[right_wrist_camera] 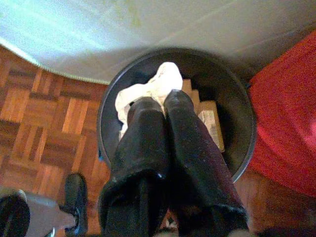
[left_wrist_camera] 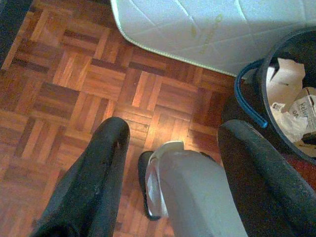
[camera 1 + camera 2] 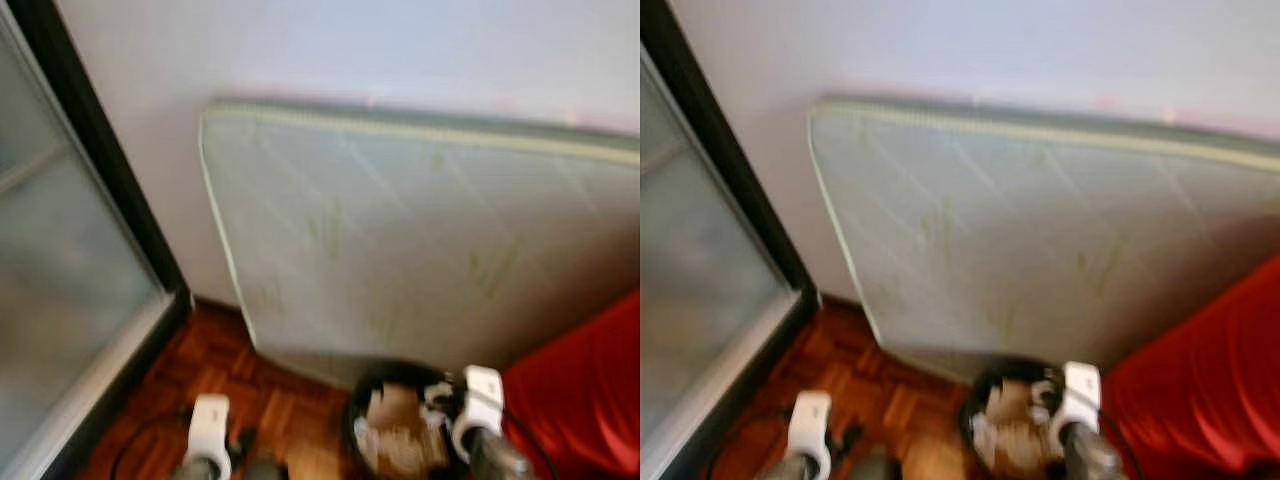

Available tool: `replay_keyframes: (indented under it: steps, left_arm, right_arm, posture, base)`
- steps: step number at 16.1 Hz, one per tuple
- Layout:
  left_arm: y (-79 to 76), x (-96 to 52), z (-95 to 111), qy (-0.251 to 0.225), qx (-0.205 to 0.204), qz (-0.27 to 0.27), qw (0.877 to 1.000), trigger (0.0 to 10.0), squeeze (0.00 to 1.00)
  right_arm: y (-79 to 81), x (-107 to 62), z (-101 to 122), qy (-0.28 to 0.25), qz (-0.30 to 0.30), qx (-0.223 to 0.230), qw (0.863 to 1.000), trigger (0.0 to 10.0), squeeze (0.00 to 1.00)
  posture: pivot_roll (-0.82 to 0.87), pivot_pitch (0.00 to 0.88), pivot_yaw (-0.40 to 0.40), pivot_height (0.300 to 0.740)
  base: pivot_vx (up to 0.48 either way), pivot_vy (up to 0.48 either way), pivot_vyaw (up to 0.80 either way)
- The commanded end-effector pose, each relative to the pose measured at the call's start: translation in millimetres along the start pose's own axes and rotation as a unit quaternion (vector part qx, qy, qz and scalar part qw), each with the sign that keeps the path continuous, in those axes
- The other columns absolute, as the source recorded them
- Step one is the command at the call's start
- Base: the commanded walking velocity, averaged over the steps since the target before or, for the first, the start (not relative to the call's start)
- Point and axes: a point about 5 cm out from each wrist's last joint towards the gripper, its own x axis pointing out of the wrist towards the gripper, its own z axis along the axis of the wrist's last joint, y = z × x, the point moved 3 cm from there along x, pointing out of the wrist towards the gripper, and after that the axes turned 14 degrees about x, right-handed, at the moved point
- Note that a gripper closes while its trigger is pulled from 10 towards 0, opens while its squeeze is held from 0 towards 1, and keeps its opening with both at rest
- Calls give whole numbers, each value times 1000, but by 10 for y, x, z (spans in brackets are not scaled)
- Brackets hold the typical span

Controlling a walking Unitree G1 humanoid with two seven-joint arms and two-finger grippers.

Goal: Clean up the room

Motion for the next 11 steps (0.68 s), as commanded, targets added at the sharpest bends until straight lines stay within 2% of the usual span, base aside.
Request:
replay_keyframes:
  steps: [1,4,9,11]
  left_arm:
    - [31,10,42,-6,-2,4,1000,10000,0]
    - [43,27,130,-25,0,5,1000,10000,0]
    - [93,76,624,-127,2,13,992,10000,0]
    - [75,76,760,-152,10,15,988,10000,0]
  right_arm:
    - [-7,-5,-20,2,0,4,1000,10000,0]
    - [19,-6,-31,2,10,-2,1000,10000,0]
    - [163,33,-8,-4,22,-9,1000,10000,0]
    - [189,42,10,-4,26,-14,1000,10000,0]
  posture:
    - [145,58,-32,657]
    - [147,61,-31,657]
    - [157,107,-33,657]
    - [169,129,-40,657]
  base:
    - [0,0,0]
    - [0,0,0]
    - [0,0,0]
    - [0,0,0]
